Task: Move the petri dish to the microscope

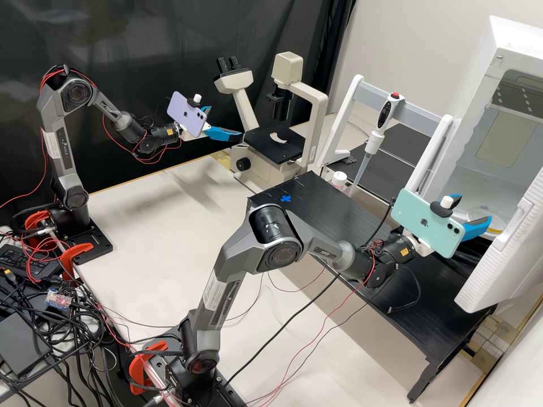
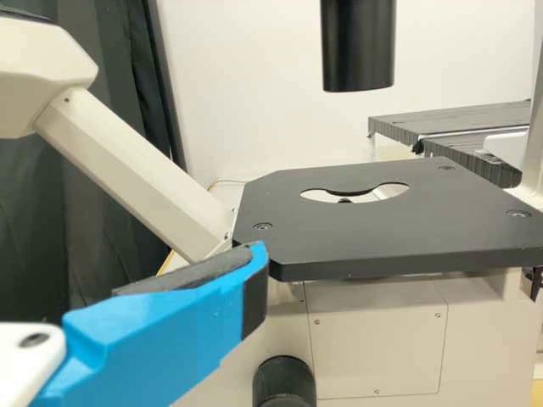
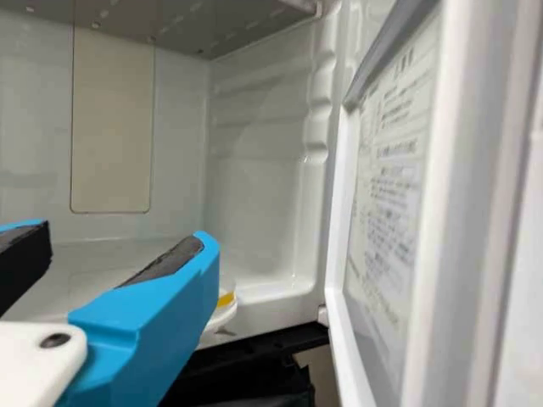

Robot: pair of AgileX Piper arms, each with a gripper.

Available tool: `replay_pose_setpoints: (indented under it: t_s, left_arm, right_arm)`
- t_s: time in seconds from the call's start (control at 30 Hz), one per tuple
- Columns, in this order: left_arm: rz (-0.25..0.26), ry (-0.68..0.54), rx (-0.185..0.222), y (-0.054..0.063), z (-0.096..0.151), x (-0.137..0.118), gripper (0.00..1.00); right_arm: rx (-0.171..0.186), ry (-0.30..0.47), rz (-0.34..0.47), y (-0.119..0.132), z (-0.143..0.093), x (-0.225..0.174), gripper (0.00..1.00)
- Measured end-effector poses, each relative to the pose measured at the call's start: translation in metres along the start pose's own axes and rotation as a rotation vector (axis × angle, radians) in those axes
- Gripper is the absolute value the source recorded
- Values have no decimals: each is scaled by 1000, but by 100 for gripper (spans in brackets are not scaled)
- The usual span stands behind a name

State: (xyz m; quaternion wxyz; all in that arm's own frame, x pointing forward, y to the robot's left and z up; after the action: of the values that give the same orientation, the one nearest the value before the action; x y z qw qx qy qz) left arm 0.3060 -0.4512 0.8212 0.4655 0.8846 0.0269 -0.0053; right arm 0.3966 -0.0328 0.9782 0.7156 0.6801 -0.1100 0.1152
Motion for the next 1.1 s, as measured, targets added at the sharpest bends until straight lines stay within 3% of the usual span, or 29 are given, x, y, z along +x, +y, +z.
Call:
replay_pose_setpoints:
  t_s: [0.83,1.1]
  left_arm:
    - [0,0,0,0,0,0,100]
    - [0,0,0,0,0,0,100]
  right_arm:
    - [3,-8,-30,-10,0,11,100]
    - [5,-93,-102,-28,16,39,100]
